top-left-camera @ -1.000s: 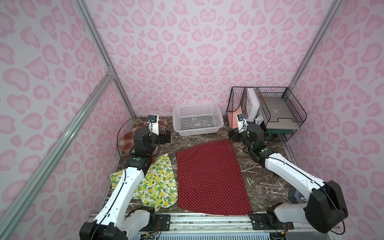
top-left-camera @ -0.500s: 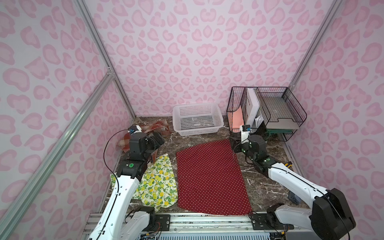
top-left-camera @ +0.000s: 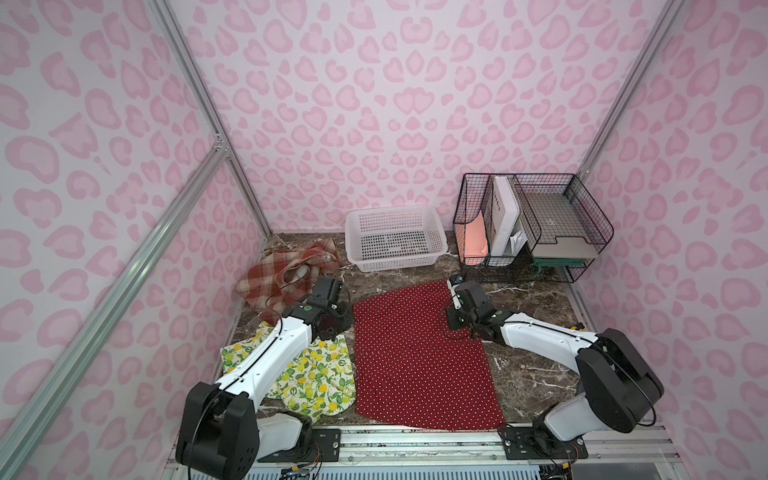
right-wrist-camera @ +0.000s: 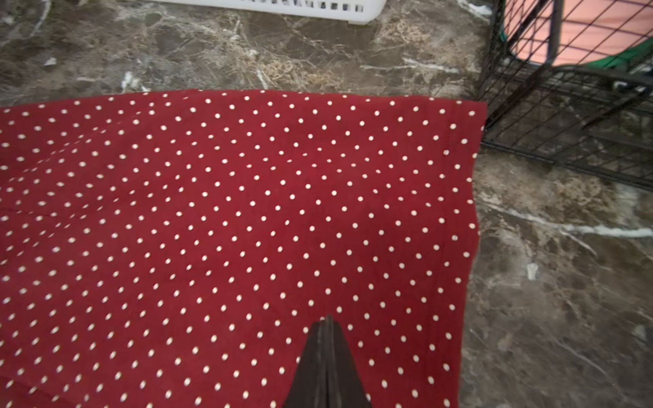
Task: Roll up the skirts
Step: Fold the skirt at the center of the board.
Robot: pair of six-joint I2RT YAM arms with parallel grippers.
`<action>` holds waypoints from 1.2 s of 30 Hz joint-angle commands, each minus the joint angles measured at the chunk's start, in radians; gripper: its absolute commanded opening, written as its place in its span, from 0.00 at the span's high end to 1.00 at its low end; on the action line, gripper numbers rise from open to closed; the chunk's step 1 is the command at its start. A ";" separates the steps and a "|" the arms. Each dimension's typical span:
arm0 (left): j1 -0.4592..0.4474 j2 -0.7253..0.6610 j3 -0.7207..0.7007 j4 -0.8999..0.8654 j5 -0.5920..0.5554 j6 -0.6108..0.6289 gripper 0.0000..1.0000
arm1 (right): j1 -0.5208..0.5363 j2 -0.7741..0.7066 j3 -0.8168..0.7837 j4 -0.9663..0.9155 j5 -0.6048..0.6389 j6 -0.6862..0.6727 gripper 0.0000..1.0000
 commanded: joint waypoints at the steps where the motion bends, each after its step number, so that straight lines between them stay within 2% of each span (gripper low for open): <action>1: -0.003 0.070 0.040 -0.020 -0.100 0.003 0.68 | 0.010 0.064 0.053 -0.018 0.077 0.002 0.86; 6: -0.003 0.239 0.136 -0.035 -0.142 -0.007 0.63 | 0.014 0.196 0.115 -0.017 0.083 0.006 0.85; 14: -0.003 0.369 0.176 0.072 -0.177 0.005 0.60 | 0.019 0.283 0.146 0.000 0.067 0.004 0.84; 26: -0.003 0.425 0.105 0.351 -0.048 0.057 0.53 | 0.018 0.325 0.141 0.022 0.042 -0.003 0.82; 36: 0.003 0.497 0.192 0.253 -0.206 0.083 0.57 | 0.019 0.325 0.132 0.029 0.001 -0.001 0.82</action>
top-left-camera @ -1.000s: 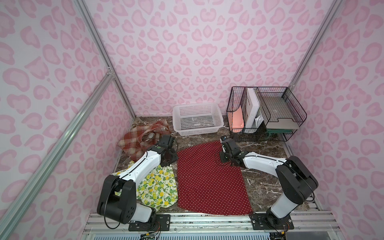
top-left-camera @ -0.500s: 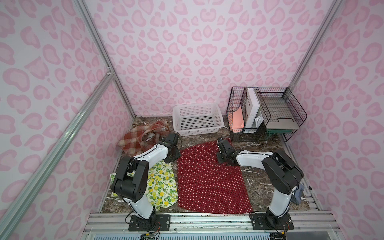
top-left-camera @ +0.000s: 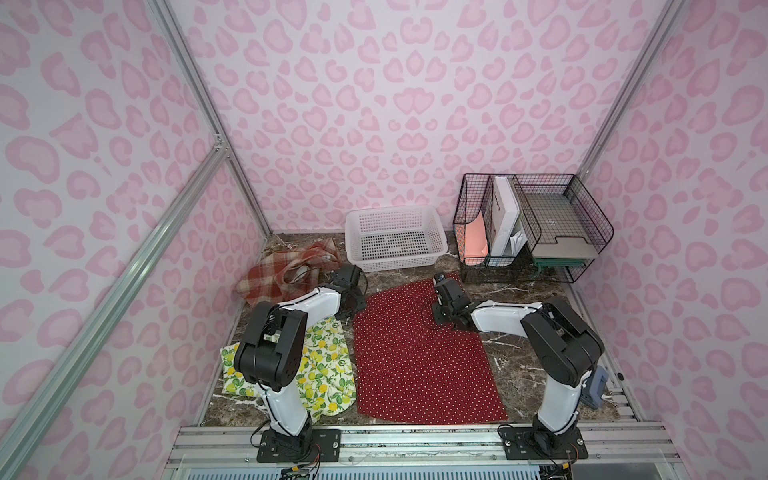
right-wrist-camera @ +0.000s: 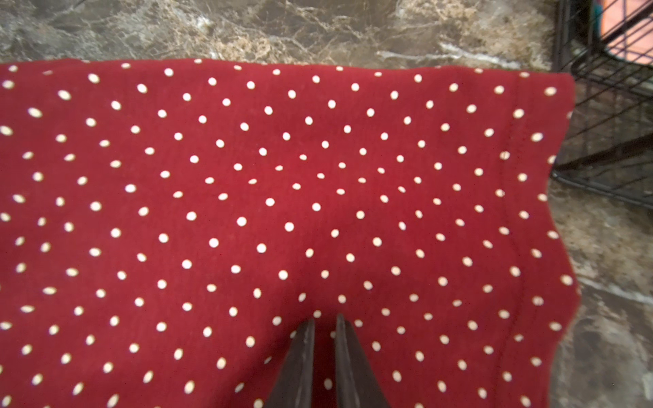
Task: Roll up the skirts
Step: Fold the skirt at the center of the board.
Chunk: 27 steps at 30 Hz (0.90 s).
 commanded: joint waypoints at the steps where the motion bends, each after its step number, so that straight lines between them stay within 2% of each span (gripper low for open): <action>1: 0.004 0.014 0.022 -0.056 -0.084 0.021 0.58 | 0.004 0.009 -0.010 -0.073 -0.058 0.000 0.82; 6: 0.016 0.079 0.046 -0.059 -0.046 0.031 0.68 | 0.009 0.007 -0.007 -0.077 -0.064 0.000 0.82; 12: 0.015 0.045 -0.007 -0.010 0.000 0.028 0.67 | 0.010 0.002 -0.005 -0.081 -0.065 -0.004 0.83; 14: 0.015 0.033 -0.008 -0.014 0.006 0.037 0.77 | 0.010 0.003 -0.002 -0.081 -0.067 -0.004 0.83; 18: 0.015 0.016 0.022 -0.059 -0.031 0.051 0.98 | 0.012 0.004 0.013 -0.087 -0.079 0.001 0.83; 22: 0.015 0.025 0.099 -0.161 -0.072 0.070 1.00 | 0.027 0.002 0.037 -0.101 -0.088 0.003 0.83; 27: 0.019 0.051 0.259 -0.378 -0.226 0.154 1.00 | 0.040 -0.001 0.102 -0.135 -0.125 0.013 0.81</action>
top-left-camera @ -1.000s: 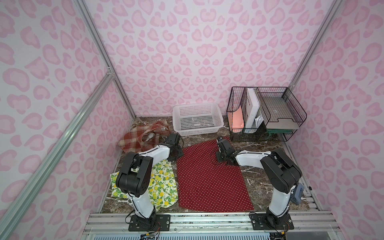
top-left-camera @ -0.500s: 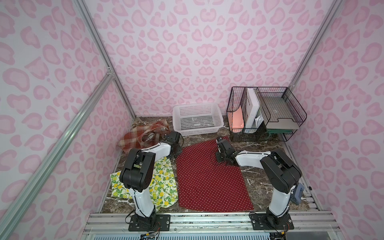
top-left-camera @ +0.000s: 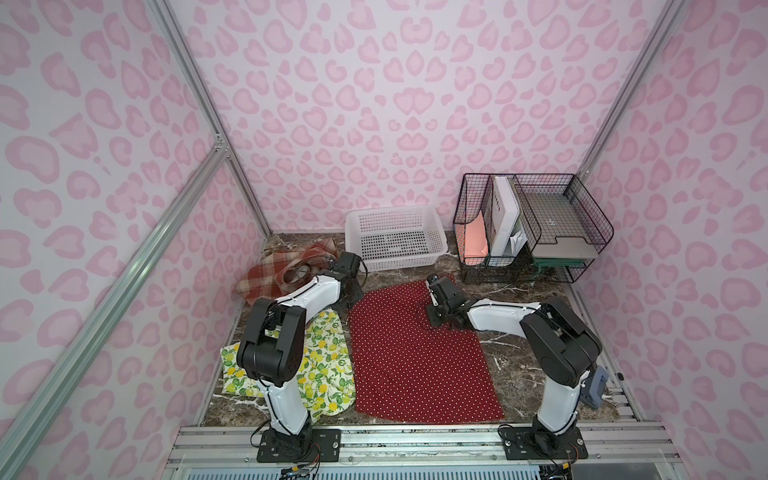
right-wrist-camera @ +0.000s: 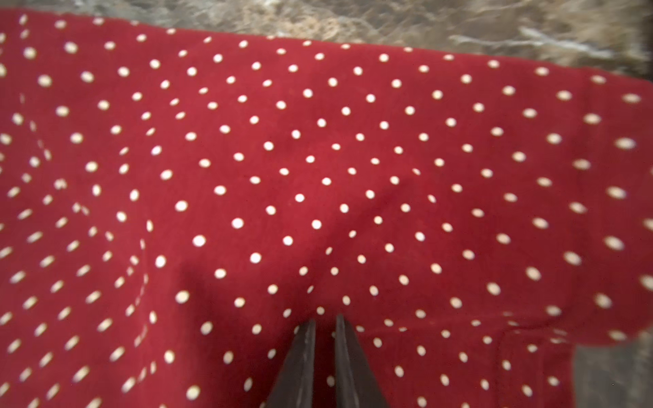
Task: Roll up the skirts
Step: Fold the skirt at the center of the board.
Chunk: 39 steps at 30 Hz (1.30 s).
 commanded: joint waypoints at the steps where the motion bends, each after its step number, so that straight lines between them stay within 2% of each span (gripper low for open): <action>1: 0.008 0.020 0.096 -0.205 -0.146 0.091 1.00 | 0.009 -0.004 0.052 -0.054 -0.030 0.013 0.79; 3: 0.011 0.026 0.117 -0.239 -0.183 0.128 1.00 | 0.008 -0.007 0.095 -0.078 -0.003 0.010 0.73; 8: 0.015 0.072 0.118 -0.278 -0.190 0.140 1.00 | -0.014 0.023 0.215 -0.159 0.116 -0.018 0.59; 12: 0.016 0.110 0.094 -0.259 -0.170 0.110 0.99 | -0.073 0.061 0.267 -0.154 0.114 -0.029 0.53; 16: 0.015 0.112 0.052 -0.203 -0.128 0.097 0.87 | -0.109 0.099 0.296 -0.115 0.084 -0.064 0.51; 21: 0.016 0.103 0.021 -0.171 -0.096 0.085 0.78 | -0.115 0.154 0.362 -0.082 0.059 -0.087 0.50; 24: 0.014 0.102 0.012 -0.159 -0.085 0.080 0.77 | -0.126 0.208 0.398 -0.072 0.051 -0.078 0.50; 30: 0.009 0.104 0.001 -0.153 -0.086 0.088 0.79 | -0.144 0.241 0.370 0.026 0.053 -0.070 0.54; 39: 0.002 0.111 -0.009 -0.144 -0.087 0.090 0.82 | -0.180 0.310 0.386 0.097 -0.076 -0.058 0.53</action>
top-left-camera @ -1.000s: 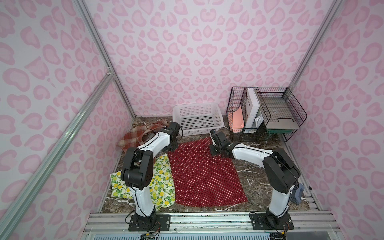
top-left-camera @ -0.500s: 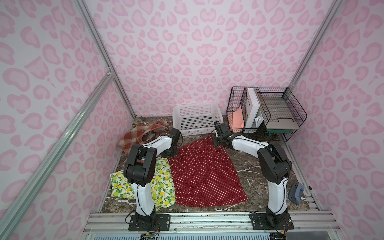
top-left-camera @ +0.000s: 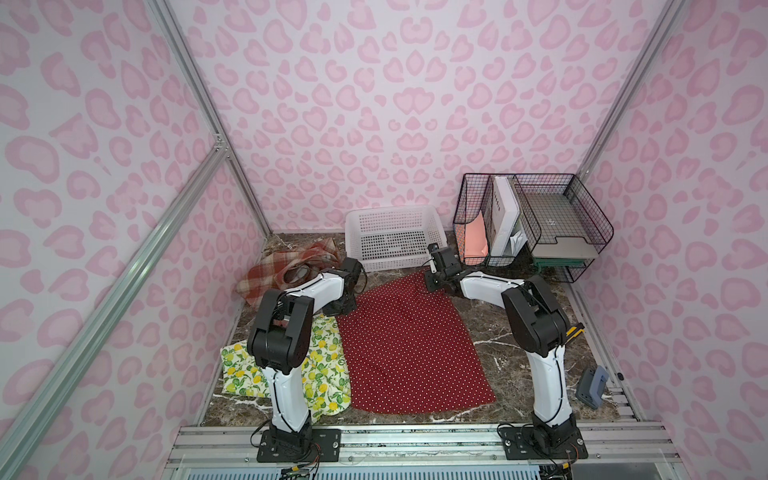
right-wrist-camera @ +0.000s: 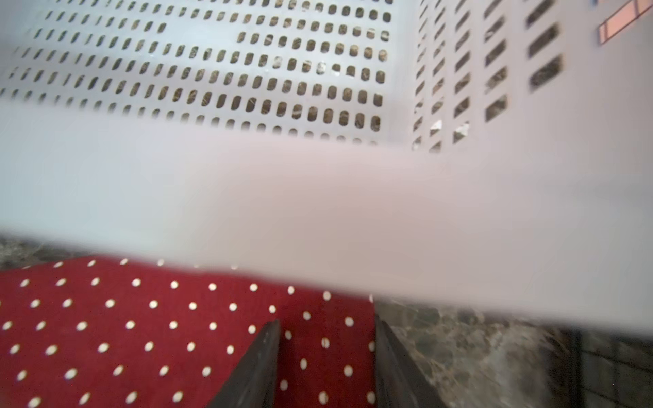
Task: Roll up the skirts
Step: Fold the skirt at the center of the board.
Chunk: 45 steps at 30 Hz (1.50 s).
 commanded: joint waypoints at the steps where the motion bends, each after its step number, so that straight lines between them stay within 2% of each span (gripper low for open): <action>1: -0.001 0.009 -0.011 -0.013 0.038 -0.001 0.83 | -0.020 0.018 -0.006 0.059 -0.067 0.026 0.53; 8: -0.001 0.012 -0.012 -0.013 0.036 0.001 0.86 | -0.029 0.021 -0.034 0.114 -0.107 0.024 0.58; 17: -0.011 0.003 -0.012 -0.024 0.025 0.000 0.99 | -0.025 0.000 -0.043 0.139 -0.113 0.012 1.00; 30: -0.041 -0.074 0.006 -0.056 -0.005 0.003 1.00 | 0.001 -0.249 -0.206 0.171 0.000 -0.020 1.00; 40: -0.043 -0.085 0.105 -0.078 -0.029 0.043 1.00 | -0.017 -0.342 -0.248 0.157 0.025 -0.042 1.00; 45: -0.043 -0.062 0.158 -0.054 -0.035 0.078 1.00 | -0.052 -0.348 -0.220 0.141 0.014 -0.048 1.00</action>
